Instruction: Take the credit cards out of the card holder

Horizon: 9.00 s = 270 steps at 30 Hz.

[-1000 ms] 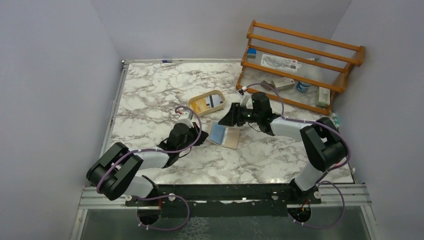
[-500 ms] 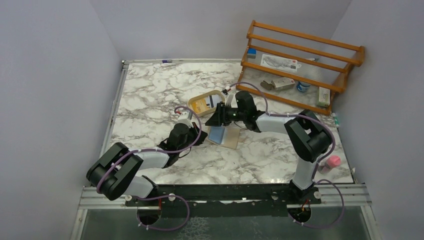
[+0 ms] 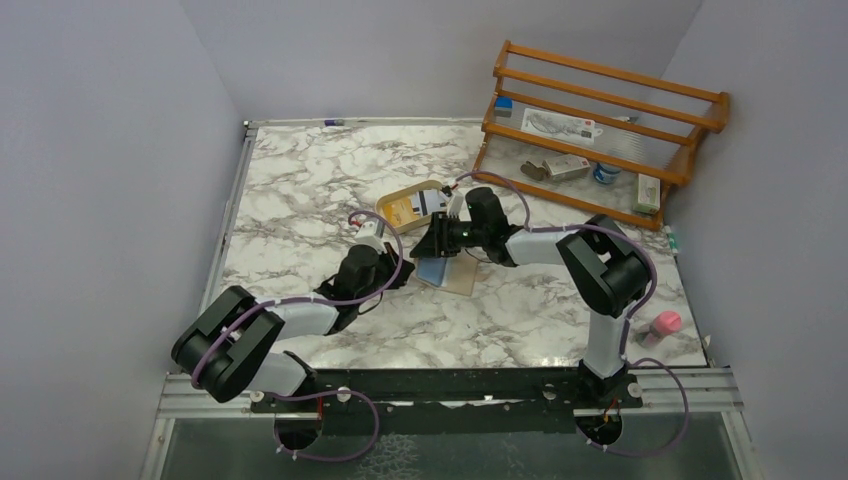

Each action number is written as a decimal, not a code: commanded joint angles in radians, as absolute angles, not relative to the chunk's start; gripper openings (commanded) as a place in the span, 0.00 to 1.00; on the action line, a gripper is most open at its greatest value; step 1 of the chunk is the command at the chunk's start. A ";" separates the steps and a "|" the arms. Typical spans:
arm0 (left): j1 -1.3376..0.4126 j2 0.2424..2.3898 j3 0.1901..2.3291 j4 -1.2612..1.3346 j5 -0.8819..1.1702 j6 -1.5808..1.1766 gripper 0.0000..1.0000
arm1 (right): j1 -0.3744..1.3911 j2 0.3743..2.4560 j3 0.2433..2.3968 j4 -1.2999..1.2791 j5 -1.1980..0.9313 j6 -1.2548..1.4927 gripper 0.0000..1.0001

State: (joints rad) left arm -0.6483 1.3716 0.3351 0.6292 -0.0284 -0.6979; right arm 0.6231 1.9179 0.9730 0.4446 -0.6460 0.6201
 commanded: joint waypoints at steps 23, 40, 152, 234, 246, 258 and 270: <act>-0.652 1.256 0.335 0.564 -0.119 -0.669 0.00 | 0.631 1.780 0.904 0.099 -0.399 0.401 0.50; -0.641 1.509 0.452 0.548 0.087 -0.587 0.41 | 0.630 1.637 0.952 -0.074 -0.348 0.315 0.71; -0.333 1.352 0.446 0.261 0.117 -0.538 0.77 | 1.030 1.785 0.972 0.095 -0.434 0.582 0.69; -0.560 1.900 0.251 1.375 0.504 -1.063 0.73 | 0.603 1.343 0.294 0.231 -0.235 0.814 0.82; -0.640 1.970 0.253 1.481 0.411 -1.125 0.69 | 0.604 1.443 0.236 0.456 -0.329 0.846 0.79; -0.681 2.035 0.251 1.549 0.315 -1.151 0.69 | 0.604 1.363 0.240 0.441 -0.331 0.827 0.77; -0.723 2.032 0.251 1.440 0.148 -1.133 0.61 | 0.604 1.413 0.230 0.497 -0.370 0.856 0.77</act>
State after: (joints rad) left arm -0.7048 2.0014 0.2939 1.5318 0.2615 -1.1942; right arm 0.6064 1.4071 0.2535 0.6453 -0.3786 0.8742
